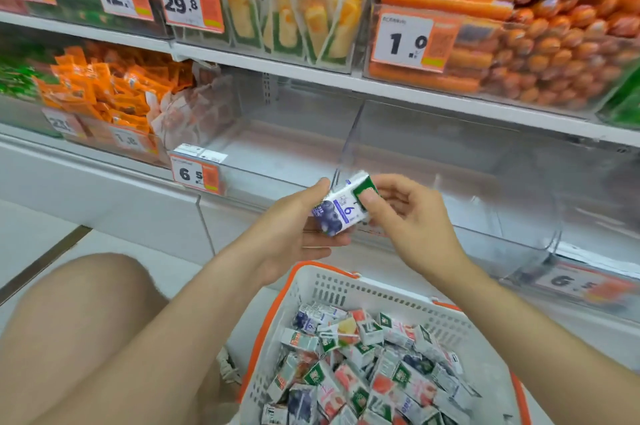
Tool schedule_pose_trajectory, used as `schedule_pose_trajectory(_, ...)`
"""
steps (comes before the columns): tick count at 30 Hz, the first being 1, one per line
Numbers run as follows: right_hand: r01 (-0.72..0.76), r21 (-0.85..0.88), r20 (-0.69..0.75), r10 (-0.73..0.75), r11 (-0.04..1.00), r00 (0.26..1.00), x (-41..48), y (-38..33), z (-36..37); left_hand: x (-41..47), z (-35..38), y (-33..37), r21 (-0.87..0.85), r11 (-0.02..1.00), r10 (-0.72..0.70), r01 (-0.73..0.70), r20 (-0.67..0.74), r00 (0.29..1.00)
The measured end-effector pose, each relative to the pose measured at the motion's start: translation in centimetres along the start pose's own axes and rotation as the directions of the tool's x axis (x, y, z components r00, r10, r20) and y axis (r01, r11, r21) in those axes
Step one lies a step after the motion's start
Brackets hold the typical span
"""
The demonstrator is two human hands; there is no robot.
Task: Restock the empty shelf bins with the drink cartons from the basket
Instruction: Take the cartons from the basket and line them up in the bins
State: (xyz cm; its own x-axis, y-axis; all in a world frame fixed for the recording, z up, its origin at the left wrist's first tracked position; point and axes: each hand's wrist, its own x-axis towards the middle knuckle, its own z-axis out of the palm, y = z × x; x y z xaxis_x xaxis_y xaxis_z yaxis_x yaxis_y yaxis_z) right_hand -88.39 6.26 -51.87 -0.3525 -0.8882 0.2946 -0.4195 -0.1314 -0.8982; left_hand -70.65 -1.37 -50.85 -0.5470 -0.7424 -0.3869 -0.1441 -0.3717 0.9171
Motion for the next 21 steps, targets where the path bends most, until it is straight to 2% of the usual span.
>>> schedule_pose_trajectory(4,-0.08,0.155,-0.078,0.093,0.985,0.993,-0.9,-0.2,-3.8,-0.1,3.2,0.0,0.243,0.937,0.233,-0.251,0.101,0.967)
schedule_pose_trajectory(7,-0.059,0.119,-0.119,0.074,0.991,0.99,-1.6,-0.2,-6.6,0.0,5.9,-0.1,0.24,0.884,0.374,-0.401,0.152,0.915)
schedule_pose_trajectory(11,-0.063,0.072,-0.158,0.073,0.995,0.985,-2.1,-0.5,-10.0,0.4,9.2,-0.1,0.209,0.849,0.447,-0.485,0.206,0.871)
schedule_pose_trajectory(16,-0.111,-0.066,-0.215,0.094,0.992,0.972,-2.8,-0.5,-13.5,0.7,13.2,0.6,0.309,0.767,0.488,-0.562,0.287,0.824)
schedule_pose_trajectory(19,-0.185,-0.16,-0.274,0.137,0.97,0.952,-3.0,-0.5,-16.0,0.9,15.6,0.6,0.503,0.618,0.542,-0.605,0.286,0.791)
schedule_pose_trajectory(21,-0.202,-0.264,-0.306,0.117,0.943,0.945,-3.3,-0.9,-17.9,0.8,17.4,0.4,0.546,0.55,0.627,-0.632,0.23,0.744)
